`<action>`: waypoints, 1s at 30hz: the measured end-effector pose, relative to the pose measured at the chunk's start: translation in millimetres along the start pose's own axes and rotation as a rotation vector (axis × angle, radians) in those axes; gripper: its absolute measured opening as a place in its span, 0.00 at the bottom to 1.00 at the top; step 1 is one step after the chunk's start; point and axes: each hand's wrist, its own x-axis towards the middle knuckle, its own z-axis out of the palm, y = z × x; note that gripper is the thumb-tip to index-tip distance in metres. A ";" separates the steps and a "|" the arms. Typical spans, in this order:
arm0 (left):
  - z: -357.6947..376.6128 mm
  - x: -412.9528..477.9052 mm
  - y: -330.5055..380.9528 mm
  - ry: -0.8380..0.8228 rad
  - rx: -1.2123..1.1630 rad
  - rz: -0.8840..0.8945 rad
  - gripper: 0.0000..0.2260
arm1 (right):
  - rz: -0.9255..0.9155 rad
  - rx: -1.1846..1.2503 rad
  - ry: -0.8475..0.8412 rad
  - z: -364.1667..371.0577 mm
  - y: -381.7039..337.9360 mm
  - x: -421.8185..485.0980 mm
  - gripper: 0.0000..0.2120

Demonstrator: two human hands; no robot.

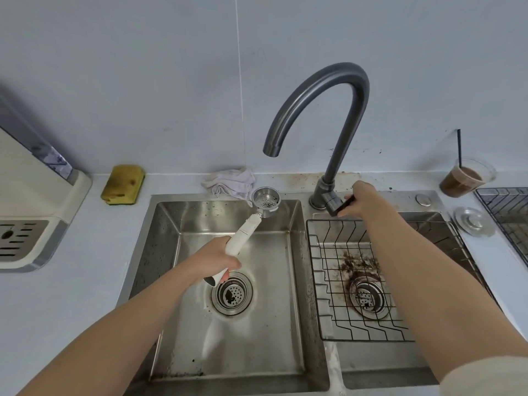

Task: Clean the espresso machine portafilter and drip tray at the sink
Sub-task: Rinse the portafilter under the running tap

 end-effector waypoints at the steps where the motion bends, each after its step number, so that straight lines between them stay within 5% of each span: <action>1: 0.4 -0.5 -1.6 -0.008 0.007 0.000 0.10 | 0.003 0.027 0.009 -0.7 0.7 -3.5 0.06; 30: -0.8 -5.4 -7.2 -0.038 0.010 -0.012 0.11 | 0.041 0.328 -0.159 -9.2 10.4 11.4 0.16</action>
